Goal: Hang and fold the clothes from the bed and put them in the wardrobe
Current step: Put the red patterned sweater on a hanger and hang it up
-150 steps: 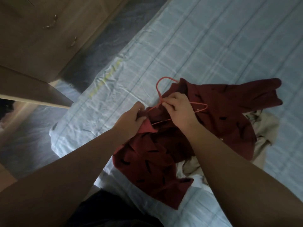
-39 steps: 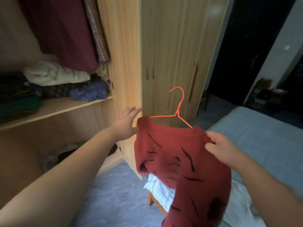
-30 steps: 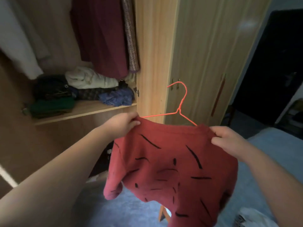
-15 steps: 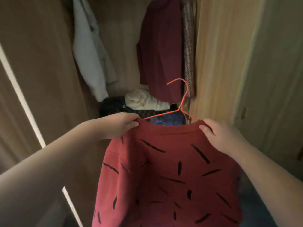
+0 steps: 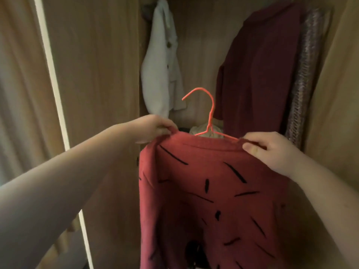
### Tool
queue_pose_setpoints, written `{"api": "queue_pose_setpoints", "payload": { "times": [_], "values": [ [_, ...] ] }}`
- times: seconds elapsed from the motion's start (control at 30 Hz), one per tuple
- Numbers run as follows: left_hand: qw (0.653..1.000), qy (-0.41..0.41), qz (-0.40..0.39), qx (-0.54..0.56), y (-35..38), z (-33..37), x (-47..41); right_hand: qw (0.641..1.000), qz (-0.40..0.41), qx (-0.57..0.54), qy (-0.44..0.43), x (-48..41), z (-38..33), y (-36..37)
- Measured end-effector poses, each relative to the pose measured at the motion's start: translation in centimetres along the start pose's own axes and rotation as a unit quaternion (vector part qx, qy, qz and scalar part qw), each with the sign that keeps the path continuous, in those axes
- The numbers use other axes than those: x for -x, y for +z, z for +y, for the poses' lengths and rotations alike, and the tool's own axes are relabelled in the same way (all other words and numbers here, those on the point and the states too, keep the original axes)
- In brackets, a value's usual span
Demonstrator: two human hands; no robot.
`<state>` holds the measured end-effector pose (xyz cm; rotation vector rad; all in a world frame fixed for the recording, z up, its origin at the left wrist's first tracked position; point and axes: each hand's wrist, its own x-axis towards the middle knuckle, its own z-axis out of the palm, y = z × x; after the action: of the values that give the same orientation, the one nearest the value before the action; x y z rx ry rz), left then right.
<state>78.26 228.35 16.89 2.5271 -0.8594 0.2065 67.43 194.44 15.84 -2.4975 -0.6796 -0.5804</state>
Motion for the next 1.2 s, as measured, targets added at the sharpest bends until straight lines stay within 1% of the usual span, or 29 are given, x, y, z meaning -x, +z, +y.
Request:
{"api": "queue_pose_setpoints", "payload": {
  "times": [0.03, 0.07, 0.1, 0.2, 0.27, 0.3, 0.4, 0.47, 0.53, 0.6, 0.67, 0.73, 0.87, 0.93, 1.03, 1.1, 1.17, 1.2],
  "values": [
    [0.999, 0.006, -0.009, 0.03, 0.7, -0.5, -1.2, 1.0, 0.025, 0.001, -0.004, -1.2, 0.6, 0.2],
    [0.998, -0.012, -0.031, 0.062, 1.1, -0.8, -2.2, 0.999, 0.052, 0.006, 0.001, -2.3, 1.1, 0.4],
    [0.996, -0.029, -0.049, 0.068, 1.5, -1.6, -3.4, 0.996, 0.082, 0.022, 0.012, -3.4, 1.8, 0.6],
    [0.991, -0.09, -0.092, -0.041, 0.0, -2.7, -5.8, 0.98, 0.143, 0.123, 0.066, -5.8, 3.8, 1.6],
    [0.986, -0.123, -0.109, -0.01, -1.3, -2.7, -7.0, 0.961, 0.169, 0.194, 0.1, -7.2, 5.0, 2.6],
    [0.987, -0.121, -0.104, 0.002, -1.6, -3.0, -7.7, 0.952, 0.179, 0.223, 0.112, -8.0, 5.5, 3.0],
    [0.994, -0.043, -0.085, -0.049, -0.8, -4.4, -10.6, 0.936, 0.206, 0.257, 0.123, -10.6, 6.6, 4.1],
    [0.997, -0.006, -0.045, -0.056, 0.6, -5.5, -12.7, 0.918, 0.221, 0.307, 0.118, -12.0, 7.7, 4.7],
    [0.998, 0.045, 0.009, -0.052, 1.5, -6.3, -14.6, 0.91, 0.209, 0.331, 0.135, -12.8, 8.7, 5.1],
    [0.992, 0.1, 0.067, -0.026, 1.8, -6.9, -16.1, 0.92, 0.173, 0.309, 0.169, -12.9, 9.6, 5.0],
    [0.984, 0.135, 0.114, 0.016, 1.7, -7.7, -17.5, 0.926, 0.147, 0.286, 0.199, -12.6, 10.8, 4.4],
    [0.977, 0.148, 0.146, 0.035, 1.6, -8.4, -19.1, 0.928, 0.122, 0.273, 0.222, -12.3, 12.3, 3.5],
    [0.97, 0.15, 0.184, 0.042, 1.2, -8.7, -22.6, 0.941, 0.069, 0.232, 0.235, -12.5, 15.1, 2.0],
    [0.969, 0.153, 0.193, 0.01, 1.3, -8.3, -24.4, 0.942, 0.059, 0.226, 0.24, -13.3, 16.5, 1.8],
    [0.962, 0.168, 0.197, -0.086, 1.3, -7.6, -26.5, 0.933, 0.041, 0.268, 0.236, -14.7, 18.6, 1.0],
    [0.954, 0.169, 0.211, -0.127, 0.9, -7.5, -27.8, 0.927, 0.06, 0.31, 0.204, -15.4, 19.8, -0.2],
    [0.945, 0.168, 0.241, -0.142, 0.4, -7.2, -29.2, 0.919, 0.083, 0.346, 0.168, -16.1, 20.9, -1.2],
    [0.939, 0.17, 0.256, -0.153, 0.0, -6.9, -30.0, 0.918, 0.081, 0.356, 0.154, -16.6, 21.4, -1.5]
  ]
}}
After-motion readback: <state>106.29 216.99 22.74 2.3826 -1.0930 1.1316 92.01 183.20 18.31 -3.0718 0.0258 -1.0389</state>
